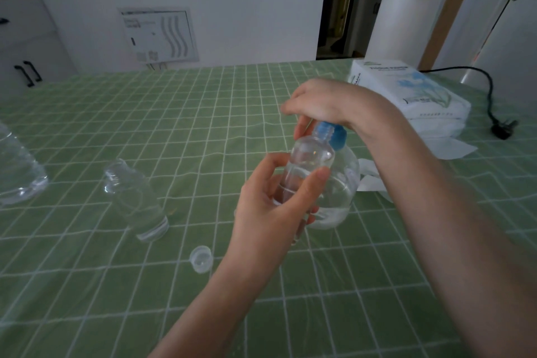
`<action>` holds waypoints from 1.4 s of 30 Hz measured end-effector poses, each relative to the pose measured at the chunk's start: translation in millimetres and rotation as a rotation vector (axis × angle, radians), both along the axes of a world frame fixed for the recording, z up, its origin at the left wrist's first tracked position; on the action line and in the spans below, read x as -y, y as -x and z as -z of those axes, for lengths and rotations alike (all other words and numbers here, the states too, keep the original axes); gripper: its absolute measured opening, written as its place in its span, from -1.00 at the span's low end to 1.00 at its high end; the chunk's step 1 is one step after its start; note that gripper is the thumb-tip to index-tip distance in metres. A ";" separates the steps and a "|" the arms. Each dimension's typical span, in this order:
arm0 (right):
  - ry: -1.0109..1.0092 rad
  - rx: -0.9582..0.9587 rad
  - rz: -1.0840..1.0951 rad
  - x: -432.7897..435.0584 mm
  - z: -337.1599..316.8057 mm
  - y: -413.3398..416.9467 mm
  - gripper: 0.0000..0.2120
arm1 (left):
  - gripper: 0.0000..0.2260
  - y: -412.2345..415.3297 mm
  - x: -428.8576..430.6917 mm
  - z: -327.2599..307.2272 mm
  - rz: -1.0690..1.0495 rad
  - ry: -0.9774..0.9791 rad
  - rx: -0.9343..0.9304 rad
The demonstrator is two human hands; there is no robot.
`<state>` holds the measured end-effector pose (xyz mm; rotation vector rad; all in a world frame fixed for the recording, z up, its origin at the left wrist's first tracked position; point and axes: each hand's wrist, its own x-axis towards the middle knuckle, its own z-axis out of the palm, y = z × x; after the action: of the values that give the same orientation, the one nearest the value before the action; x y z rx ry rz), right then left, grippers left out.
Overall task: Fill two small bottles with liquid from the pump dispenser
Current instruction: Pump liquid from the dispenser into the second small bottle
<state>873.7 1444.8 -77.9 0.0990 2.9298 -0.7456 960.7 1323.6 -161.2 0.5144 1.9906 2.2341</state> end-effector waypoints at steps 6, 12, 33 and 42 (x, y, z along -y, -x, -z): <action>-0.013 -0.033 -0.002 1.0 -5.3 -2.7 -0.62 | -0.69 1.6 -0.2 0.9 -0.006 -0.006 -0.009; -0.016 -0.032 -0.008 1.9 -9.8 -1.1 -0.64 | -0.68 2.0 -1.2 -0.3 -0.013 -0.011 -0.017; -0.034 -0.026 0.014 0.8 -10.3 -1.9 -0.65 | -0.70 3.8 0.7 3.1 -0.015 0.008 -0.022; -0.006 0.003 0.011 1.5 -2.2 -2.8 -0.60 | -0.67 3.1 0.1 4.4 -0.015 0.010 -0.013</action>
<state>876.5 1443.3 -75.8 0.1165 2.9316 -0.7371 957.5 1323.5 -165.5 0.5161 2.0177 2.2341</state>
